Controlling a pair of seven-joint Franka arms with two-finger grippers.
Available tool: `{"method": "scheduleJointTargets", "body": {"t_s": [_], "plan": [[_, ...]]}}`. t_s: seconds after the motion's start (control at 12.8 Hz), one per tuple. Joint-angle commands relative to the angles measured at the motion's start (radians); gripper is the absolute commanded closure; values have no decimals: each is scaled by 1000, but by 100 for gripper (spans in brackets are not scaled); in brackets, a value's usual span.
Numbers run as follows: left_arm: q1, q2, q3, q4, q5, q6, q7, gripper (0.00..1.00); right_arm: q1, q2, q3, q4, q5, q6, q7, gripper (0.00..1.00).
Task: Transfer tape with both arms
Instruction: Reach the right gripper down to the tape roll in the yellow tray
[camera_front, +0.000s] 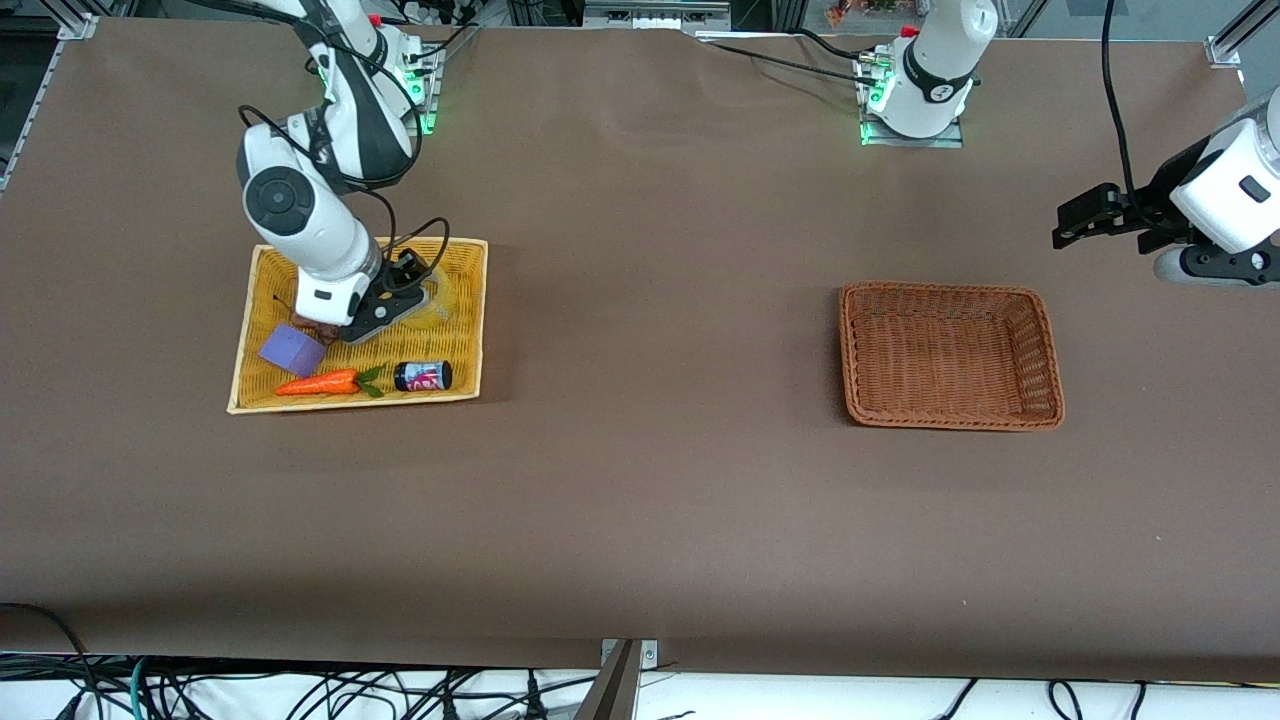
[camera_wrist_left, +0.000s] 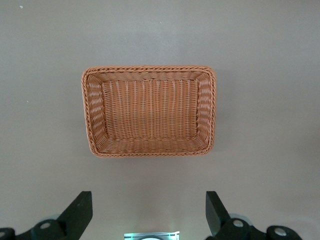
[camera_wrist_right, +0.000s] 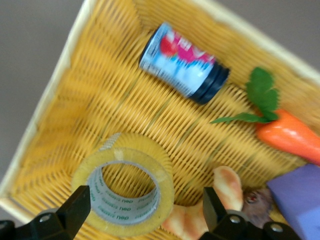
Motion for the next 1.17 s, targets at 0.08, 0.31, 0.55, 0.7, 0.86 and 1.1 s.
{"method": "scheduleJointTargets", "body": {"t_s": [0.08,0.31,0.55,0.7,0.86,1.1], "plan": [[11,5,0,12,-31,3,14,0,-8,40,-15,-60,-19,128,-58,1],[8,5,0,12,-31,3,14,0,-8,121,-21,-66,-19,238,-59,5],[5,6,0,12,-31,3,14,0,-8,120,-33,-85,-19,268,-59,68],[2,5,0,12,-31,3,14,0,-8,104,-48,-83,-19,254,-59,100],[2,5,0,12,-31,3,14,0,-8,72,-48,-75,-17,252,-52,100],[8,6,0,12,-31,3,14,0,-8,9,-47,-50,-11,164,-43,100]]}}
